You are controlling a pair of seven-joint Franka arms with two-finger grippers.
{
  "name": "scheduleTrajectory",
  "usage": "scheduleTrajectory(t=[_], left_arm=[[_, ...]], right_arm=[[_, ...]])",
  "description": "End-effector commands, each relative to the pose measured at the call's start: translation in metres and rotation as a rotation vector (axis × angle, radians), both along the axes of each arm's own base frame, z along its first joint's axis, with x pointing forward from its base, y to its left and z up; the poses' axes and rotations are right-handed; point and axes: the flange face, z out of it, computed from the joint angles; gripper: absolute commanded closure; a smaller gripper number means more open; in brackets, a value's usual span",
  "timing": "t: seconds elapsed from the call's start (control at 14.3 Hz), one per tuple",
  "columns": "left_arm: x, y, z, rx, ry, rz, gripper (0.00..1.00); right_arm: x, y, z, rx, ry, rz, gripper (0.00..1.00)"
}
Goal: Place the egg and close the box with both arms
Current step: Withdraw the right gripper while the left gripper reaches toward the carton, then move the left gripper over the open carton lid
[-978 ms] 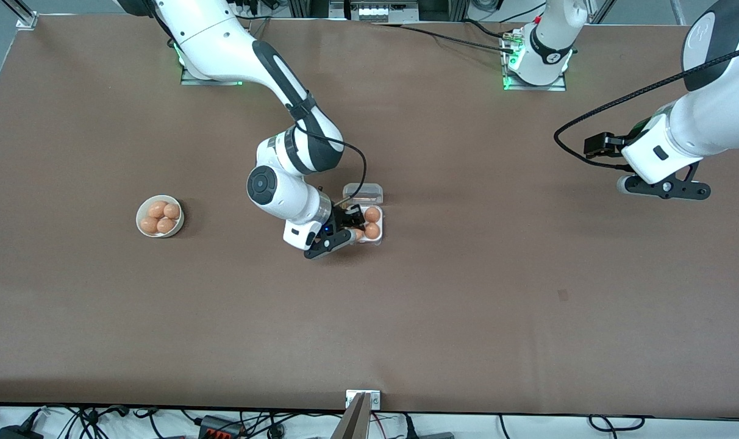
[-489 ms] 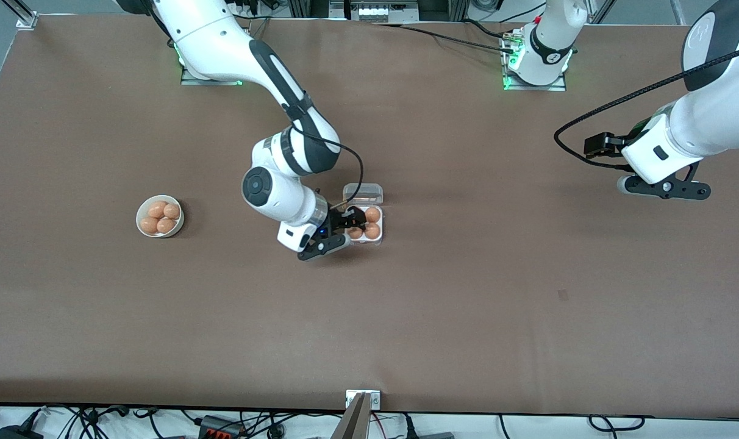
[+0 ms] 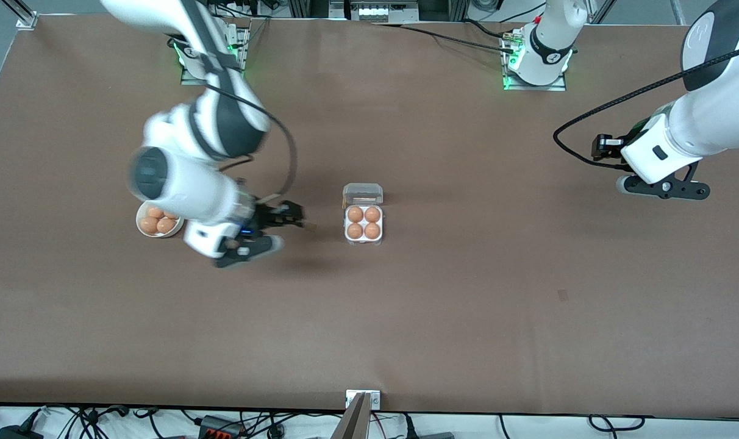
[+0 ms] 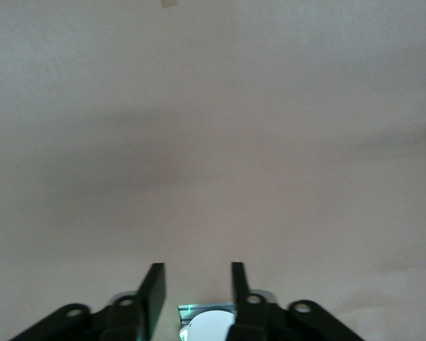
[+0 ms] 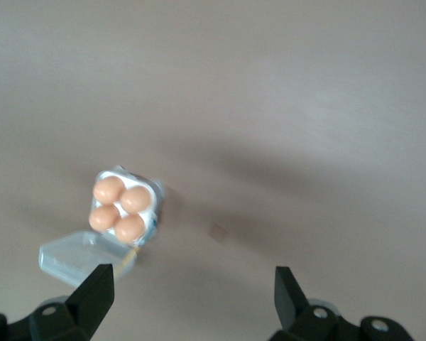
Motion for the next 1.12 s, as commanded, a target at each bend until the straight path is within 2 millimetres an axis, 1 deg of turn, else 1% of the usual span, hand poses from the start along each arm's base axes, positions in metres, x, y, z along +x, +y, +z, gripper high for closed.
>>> scheduleTrajectory(t=[0.0, 0.07, 0.14, 0.28, 0.42, 0.49, 0.56, 0.63, 0.7, 0.77, 0.84, 0.91, 0.98, 1.05], left_arm=[[0.001, -0.005, 0.007, -0.011, -0.008, -0.007, 0.99], [-0.001, -0.006, 0.007, -0.012, -0.001, -0.009, 0.99], [-0.003, -0.010, 0.008, -0.013, 0.007, -0.015, 0.99], [-0.012, -0.031, 0.006, -0.039, 0.049, -0.036, 0.99], [-0.016, -0.044, 0.004, -0.095, 0.073, 0.006, 0.99], [-0.027, -0.062, -0.004, -0.131, 0.110, 0.006, 0.99], [-0.037, -0.091, -0.005, -0.128, 0.111, -0.010, 0.99], [-0.042, -0.108, -0.008, -0.115, 0.109, 0.001, 0.99], [-0.048, -0.131, -0.009, -0.106, 0.094, 0.014, 0.99], [-0.057, -0.161, -0.014, -0.103, 0.074, 0.018, 0.99], [-0.070, -0.195, -0.021, -0.094, 0.053, 0.029, 0.99], [-0.078, -0.217, -0.033, -0.090, 0.029, 0.046, 0.99], [-0.088, -0.239, -0.049, -0.095, 0.004, 0.039, 0.99], [-0.095, -0.254, -0.059, -0.107, -0.024, 0.042, 0.99]], right_arm=[[0.006, -0.043, 0.035, -0.057, 0.074, -0.040, 0.00], [0.007, -0.058, 0.050, -0.072, 0.086, -0.054, 0.00], [0.008, -0.072, 0.057, -0.083, 0.093, -0.070, 0.00], [0.010, -0.092, 0.063, -0.096, 0.099, -0.100, 0.00], [0.015, -0.113, 0.069, -0.104, 0.082, -0.128, 0.00], [0.018, -0.123, 0.070, -0.100, 0.073, -0.143, 0.00], [0.021, -0.145, 0.074, -0.087, 0.069, -0.171, 0.00], [0.021, -0.155, 0.076, -0.081, 0.075, -0.183, 0.00], [0.021, -0.171, 0.082, -0.073, 0.076, -0.207, 0.00], [0.019, -0.187, 0.090, -0.111, 0.063, -0.211, 0.00], [0.016, -0.195, 0.100, -0.154, 0.045, -0.197, 0.00], [0.012, -0.204, 0.108, -0.192, 0.039, -0.238, 0.00], [0.008, -0.212, 0.120, -0.215, 0.037, -0.317, 0.00], [0.004, -0.220, 0.126, -0.231, 0.043, -0.357, 0.00]])
